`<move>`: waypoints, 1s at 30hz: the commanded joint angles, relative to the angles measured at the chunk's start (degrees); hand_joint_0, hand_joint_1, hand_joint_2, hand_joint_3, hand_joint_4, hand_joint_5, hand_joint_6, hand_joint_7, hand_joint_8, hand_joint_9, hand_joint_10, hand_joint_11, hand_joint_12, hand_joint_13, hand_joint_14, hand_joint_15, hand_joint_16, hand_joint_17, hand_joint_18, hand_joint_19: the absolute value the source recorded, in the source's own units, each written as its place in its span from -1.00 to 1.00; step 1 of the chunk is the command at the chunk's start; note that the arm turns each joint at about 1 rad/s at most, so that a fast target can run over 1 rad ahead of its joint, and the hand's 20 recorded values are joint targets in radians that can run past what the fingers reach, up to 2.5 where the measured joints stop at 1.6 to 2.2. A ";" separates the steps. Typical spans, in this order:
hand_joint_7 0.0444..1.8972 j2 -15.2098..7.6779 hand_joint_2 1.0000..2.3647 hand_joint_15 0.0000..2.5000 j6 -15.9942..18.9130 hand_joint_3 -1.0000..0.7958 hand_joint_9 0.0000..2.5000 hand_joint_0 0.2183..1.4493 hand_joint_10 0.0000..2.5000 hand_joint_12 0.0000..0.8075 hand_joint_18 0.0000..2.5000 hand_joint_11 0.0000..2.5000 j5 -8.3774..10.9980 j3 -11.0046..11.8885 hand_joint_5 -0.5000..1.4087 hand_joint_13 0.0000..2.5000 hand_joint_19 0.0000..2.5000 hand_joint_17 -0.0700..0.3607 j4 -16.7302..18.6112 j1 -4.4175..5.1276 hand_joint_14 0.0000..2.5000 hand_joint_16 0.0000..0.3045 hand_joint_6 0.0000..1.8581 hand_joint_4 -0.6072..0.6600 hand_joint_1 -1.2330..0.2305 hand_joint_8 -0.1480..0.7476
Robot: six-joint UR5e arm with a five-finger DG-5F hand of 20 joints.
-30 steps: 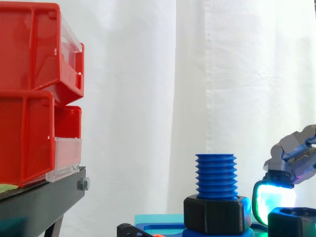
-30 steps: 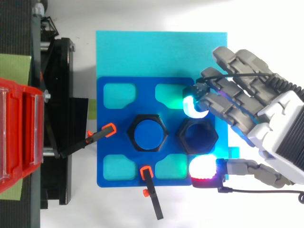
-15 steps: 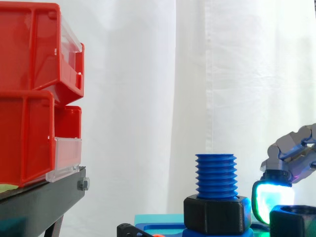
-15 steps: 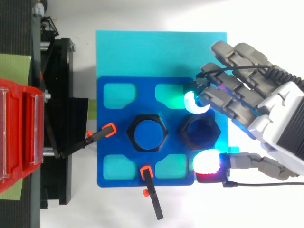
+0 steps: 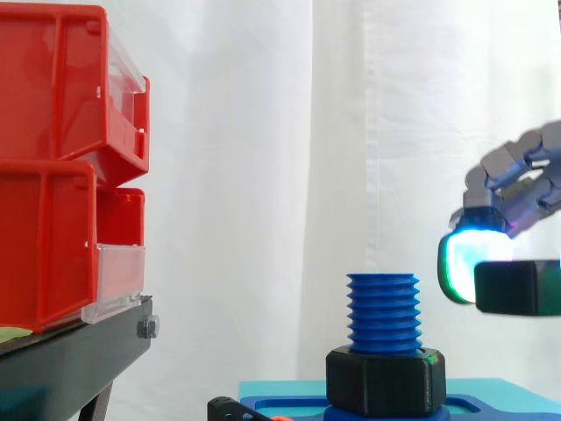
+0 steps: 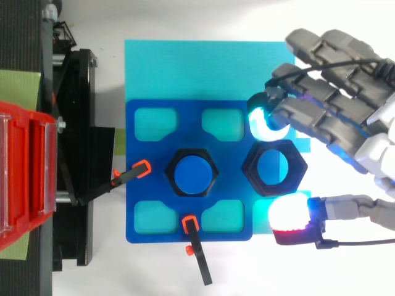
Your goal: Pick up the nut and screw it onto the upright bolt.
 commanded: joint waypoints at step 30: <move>0.19 -5.89 -1.00 -1.00 -3.57 -0.44 -0.61 -0.53 -1.00 -0.22 -0.75 -0.99 -17.14 6.91 -0.68 -0.64 -1.00 -0.29 15.06 -5.37 -1.00 -0.76 -0.46 0.39 -0.16 -0.02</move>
